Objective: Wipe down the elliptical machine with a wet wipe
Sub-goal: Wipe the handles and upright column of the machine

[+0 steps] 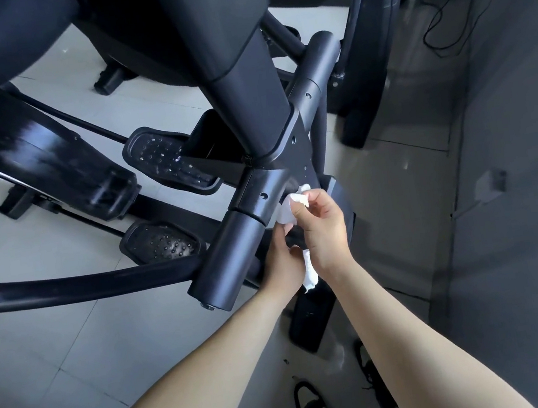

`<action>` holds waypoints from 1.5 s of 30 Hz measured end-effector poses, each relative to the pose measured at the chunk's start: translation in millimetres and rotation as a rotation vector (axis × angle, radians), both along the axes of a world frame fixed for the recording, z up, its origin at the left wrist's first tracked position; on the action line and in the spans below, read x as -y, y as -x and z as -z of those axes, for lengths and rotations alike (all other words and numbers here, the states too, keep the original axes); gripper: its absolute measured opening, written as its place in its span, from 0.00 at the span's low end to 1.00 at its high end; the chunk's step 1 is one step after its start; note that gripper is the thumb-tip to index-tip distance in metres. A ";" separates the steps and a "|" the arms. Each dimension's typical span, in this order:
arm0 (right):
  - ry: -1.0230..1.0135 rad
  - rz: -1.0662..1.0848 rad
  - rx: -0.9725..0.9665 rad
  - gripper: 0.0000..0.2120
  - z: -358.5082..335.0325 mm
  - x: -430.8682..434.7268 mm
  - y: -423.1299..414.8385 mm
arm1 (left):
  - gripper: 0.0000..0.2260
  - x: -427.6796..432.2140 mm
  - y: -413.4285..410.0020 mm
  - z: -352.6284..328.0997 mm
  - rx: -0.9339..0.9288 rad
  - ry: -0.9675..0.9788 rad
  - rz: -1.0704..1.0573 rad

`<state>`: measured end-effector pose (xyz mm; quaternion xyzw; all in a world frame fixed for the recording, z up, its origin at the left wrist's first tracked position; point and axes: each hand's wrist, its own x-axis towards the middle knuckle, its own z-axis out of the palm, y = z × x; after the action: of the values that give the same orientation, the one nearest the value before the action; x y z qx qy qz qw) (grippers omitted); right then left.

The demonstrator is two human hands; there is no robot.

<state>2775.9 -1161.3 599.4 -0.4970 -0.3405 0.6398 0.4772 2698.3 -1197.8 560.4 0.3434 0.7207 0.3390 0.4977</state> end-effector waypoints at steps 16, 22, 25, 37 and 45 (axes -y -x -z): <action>-0.216 0.044 0.412 0.19 18.3 -18.4 -3.4 | 0.16 -10.9 -3.3 11.2 -0.004 -0.119 -0.004; -0.252 0.093 0.501 0.29 30.0 -9.8 9.8 | 0.12 -6.8 0.7 13.1 -0.080 -0.237 0.167; -0.123 0.076 0.552 0.19 40.5 -4.8 7.3 | 0.20 -4.7 2.2 28.6 -0.297 -0.233 0.195; -0.143 -0.112 0.435 0.40 15.0 -10.5 -5.2 | 0.10 -5.8 1.3 33.4 -0.156 -0.225 0.088; -0.121 -0.012 0.638 0.20 36.1 -2.4 -14.4 | 0.19 -0.6 -6.4 16.5 -0.339 -0.226 0.195</action>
<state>2790.3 -1158.9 563.3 -0.6411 -0.5134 0.4332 0.3712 2704.6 -1197.2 543.8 0.5169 0.7149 0.3053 0.3585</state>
